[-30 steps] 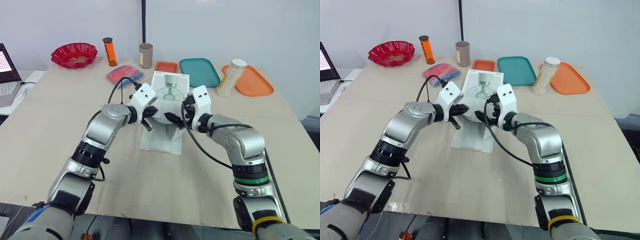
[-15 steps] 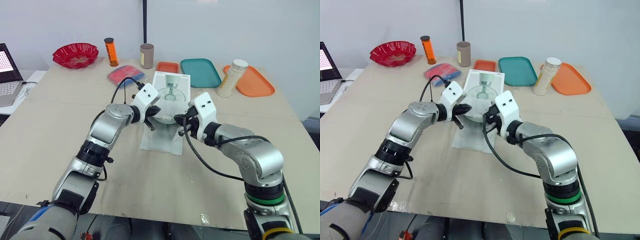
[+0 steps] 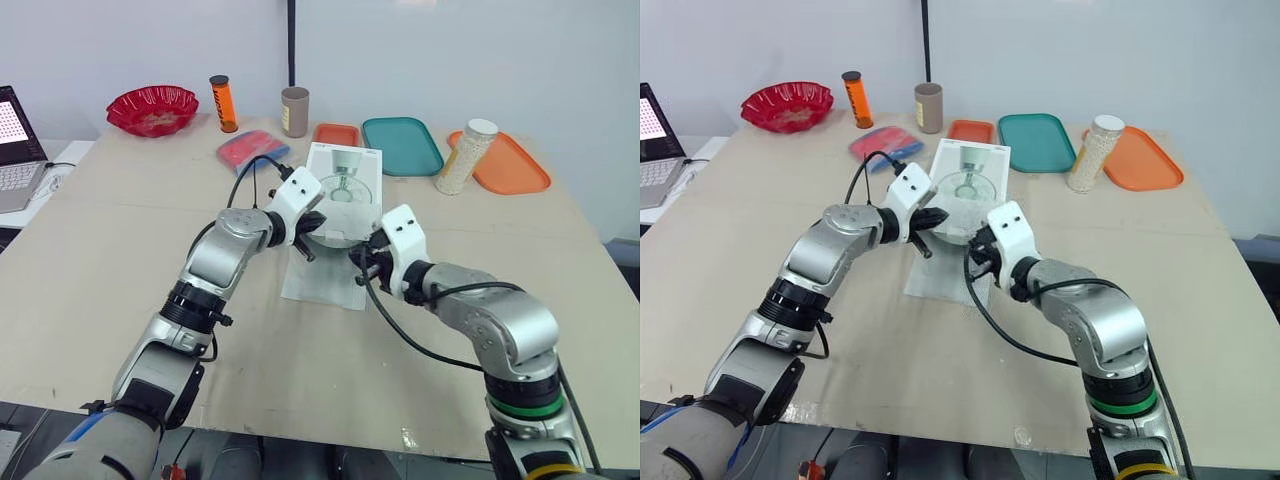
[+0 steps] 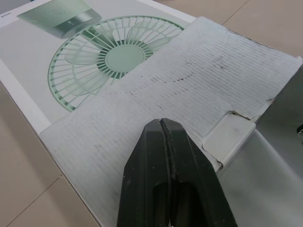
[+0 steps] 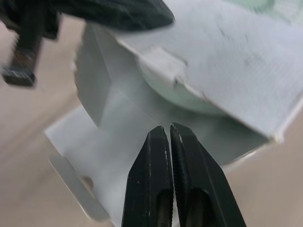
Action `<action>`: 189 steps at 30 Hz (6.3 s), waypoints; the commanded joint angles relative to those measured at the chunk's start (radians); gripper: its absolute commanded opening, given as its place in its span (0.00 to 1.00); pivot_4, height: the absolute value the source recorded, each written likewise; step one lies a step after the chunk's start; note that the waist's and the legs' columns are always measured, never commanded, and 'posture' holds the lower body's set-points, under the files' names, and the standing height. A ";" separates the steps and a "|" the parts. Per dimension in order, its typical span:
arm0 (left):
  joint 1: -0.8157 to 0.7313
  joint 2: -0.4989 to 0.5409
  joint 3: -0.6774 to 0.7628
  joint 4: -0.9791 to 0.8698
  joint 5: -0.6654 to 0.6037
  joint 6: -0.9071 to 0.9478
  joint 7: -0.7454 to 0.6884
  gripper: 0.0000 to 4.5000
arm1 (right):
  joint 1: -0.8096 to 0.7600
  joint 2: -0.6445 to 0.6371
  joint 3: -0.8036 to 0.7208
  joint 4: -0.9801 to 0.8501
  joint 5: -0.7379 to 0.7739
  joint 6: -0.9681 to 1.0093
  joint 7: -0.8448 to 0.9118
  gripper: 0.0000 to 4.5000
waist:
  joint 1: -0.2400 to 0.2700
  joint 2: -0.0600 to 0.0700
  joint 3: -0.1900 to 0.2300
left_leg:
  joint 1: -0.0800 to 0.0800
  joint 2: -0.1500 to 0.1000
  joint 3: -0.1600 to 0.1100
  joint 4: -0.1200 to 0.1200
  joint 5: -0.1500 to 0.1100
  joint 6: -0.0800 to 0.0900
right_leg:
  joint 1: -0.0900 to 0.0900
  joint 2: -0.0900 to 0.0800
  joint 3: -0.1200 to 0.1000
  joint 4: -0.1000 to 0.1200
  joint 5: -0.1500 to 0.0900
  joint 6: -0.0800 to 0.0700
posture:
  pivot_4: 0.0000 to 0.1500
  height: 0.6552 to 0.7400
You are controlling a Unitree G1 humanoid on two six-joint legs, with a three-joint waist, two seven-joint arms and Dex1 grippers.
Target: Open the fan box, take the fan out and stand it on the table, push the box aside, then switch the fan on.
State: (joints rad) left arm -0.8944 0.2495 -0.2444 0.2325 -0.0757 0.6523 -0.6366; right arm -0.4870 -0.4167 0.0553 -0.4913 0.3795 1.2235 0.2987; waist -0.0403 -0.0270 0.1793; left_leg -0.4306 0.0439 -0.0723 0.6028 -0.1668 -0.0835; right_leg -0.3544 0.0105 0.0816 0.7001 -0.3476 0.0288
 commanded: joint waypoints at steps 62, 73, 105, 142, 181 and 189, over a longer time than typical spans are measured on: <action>0.041 0.072 0.130 -0.183 -0.028 0.144 0.062 0.00 | -0.210 0.078 0.026 0.340 -0.161 -0.365 0.038 0.04 | -0.015 0.001 0.000 | 0.002 0.002 0.001 -0.001 0.000 0.000 | -0.001 0.001 0.001 0.001 0.000 -0.001 | 1.00 1.00; 0.072 0.138 0.126 -0.404 -0.104 0.344 0.051 0.00 | -0.197 0.092 0.024 0.426 -0.165 -0.373 0.065 0.04 | -0.005 0.001 0.000 | 0.000 0.001 0.000 0.000 0.001 -0.001 | -0.001 0.000 0.000 0.001 0.000 -0.001 | 1.00 1.00; 0.157 0.247 0.060 -0.211 -0.069 0.188 0.033 0.00 | -0.166 0.063 0.086 0.454 -0.237 -0.425 0.109 0.04 | -0.005 0.001 0.000 | 0.002 0.001 0.001 0.000 0.000 -0.001 | 0.000 0.001 0.000 0.001 0.000 -0.001 | 1.00 1.00; 0.179 0.230 0.413 -0.463 -0.359 0.683 -0.015 0.00 | -0.132 0.073 0.104 0.456 -0.286 -0.437 0.132 0.04 | -0.008 -0.001 -0.001 | 0.002 0.002 0.000 0.000 0.001 -0.001 | 0.001 0.001 -0.001 0.002 0.001 -0.001 | 1.00 1.00; 0.269 -0.341 0.513 -0.362 -0.440 0.546 0.449 0.72 | -0.124 0.074 0.108 0.440 -0.298 -0.432 0.133 0.00 | -0.005 -0.005 -0.004 | 0.007 0.001 0.000 -0.001 0.001 -0.001 | 0.006 0.001 0.000 0.000 0.001 -0.001 | 1.00 1.00; 0.292 -0.471 0.608 -0.321 -0.524 0.478 0.530 0.72 | -0.130 0.088 0.095 0.434 -0.286 -0.403 0.123 0.00 | -0.005 -0.005 -0.004 | 0.007 0.001 0.000 -0.001 0.001 -0.001 | 0.006 0.001 0.000 -0.001 0.000 -0.001 | 1.00 1.00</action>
State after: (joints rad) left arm -0.5974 -0.1522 0.3523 -0.0939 -0.5730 1.1767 -0.1285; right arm -0.6435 -0.3332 0.1428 -0.0849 0.0931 0.7686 0.4276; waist -0.0456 -0.0321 0.1758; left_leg -0.4239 0.0451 -0.0726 0.6020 -0.1660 -0.0849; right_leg -0.3483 0.0113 0.0816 0.6996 -0.3472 0.0280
